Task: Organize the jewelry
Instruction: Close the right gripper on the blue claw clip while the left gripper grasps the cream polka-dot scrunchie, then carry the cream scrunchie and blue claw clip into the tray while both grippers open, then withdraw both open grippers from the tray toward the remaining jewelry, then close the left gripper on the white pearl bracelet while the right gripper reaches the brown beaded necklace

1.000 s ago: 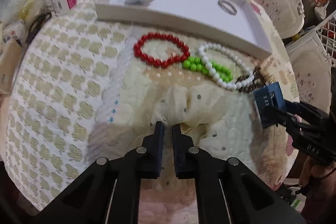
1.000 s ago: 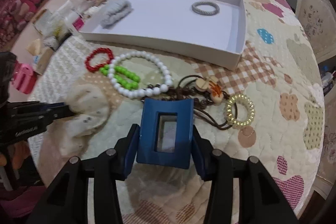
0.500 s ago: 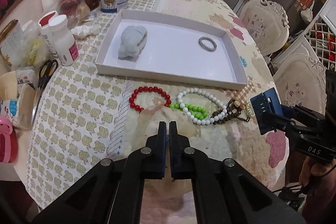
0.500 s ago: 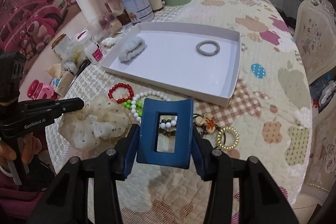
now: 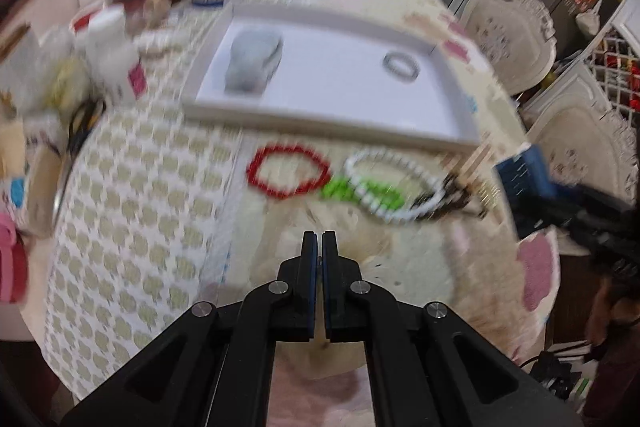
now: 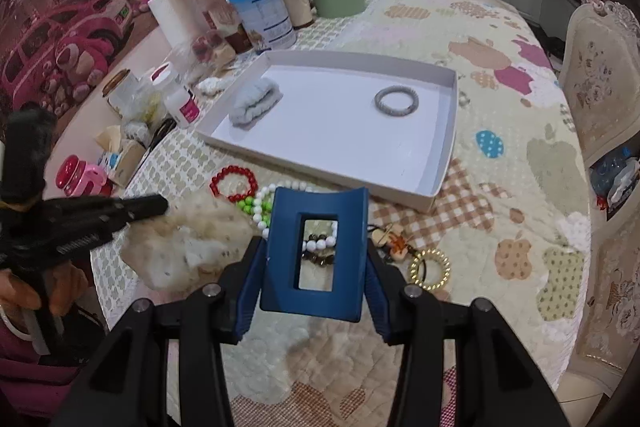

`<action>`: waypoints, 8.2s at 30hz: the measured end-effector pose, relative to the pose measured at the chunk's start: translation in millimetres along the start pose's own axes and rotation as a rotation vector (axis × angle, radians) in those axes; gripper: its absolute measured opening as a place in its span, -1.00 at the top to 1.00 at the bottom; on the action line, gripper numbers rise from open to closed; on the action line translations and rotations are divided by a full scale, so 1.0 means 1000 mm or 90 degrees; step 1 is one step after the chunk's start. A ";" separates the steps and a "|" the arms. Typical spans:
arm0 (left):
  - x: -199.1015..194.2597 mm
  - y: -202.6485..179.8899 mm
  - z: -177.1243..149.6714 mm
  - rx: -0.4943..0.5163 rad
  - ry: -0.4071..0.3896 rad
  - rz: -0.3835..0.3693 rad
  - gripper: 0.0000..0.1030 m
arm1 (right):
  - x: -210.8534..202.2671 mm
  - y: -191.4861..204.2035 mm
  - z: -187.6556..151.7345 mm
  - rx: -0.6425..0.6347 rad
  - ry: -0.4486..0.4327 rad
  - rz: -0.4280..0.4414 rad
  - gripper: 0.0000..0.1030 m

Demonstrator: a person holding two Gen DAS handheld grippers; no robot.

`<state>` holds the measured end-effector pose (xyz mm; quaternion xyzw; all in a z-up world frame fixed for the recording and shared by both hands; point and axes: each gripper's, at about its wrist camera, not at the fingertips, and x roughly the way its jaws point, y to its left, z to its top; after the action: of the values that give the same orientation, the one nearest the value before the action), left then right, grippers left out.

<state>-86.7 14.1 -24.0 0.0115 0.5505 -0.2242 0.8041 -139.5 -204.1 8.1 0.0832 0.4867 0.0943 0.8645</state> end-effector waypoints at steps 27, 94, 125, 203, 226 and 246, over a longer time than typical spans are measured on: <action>0.007 -0.002 0.003 -0.006 0.025 -0.010 1.00 | -0.003 0.003 0.021 -0.017 -0.007 0.001 0.06; 0.117 0.024 0.215 -0.062 0.015 0.056 0.66 | 0.170 -0.078 0.192 0.053 0.045 -0.019 -0.19; 0.014 0.003 0.110 0.009 -0.063 0.120 0.66 | 0.025 -0.036 0.091 0.032 -0.020 -0.054 -0.32; 0.029 0.007 0.049 -0.060 0.019 0.044 0.66 | 0.020 -0.073 0.022 0.064 -0.026 0.035 0.30; 0.093 -0.045 0.070 0.032 0.083 0.043 0.65 | -0.015 -0.076 0.022 0.083 -0.063 0.043 0.29; 0.041 -0.066 0.082 0.066 0.014 -0.029 0.99 | -0.024 -0.074 0.032 0.085 -0.084 0.046 0.29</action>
<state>-27.3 -81.4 -13.5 0.0434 0.5470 -0.2704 0.7910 -117.9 -282.8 27.0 0.1637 0.4304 0.0869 0.8834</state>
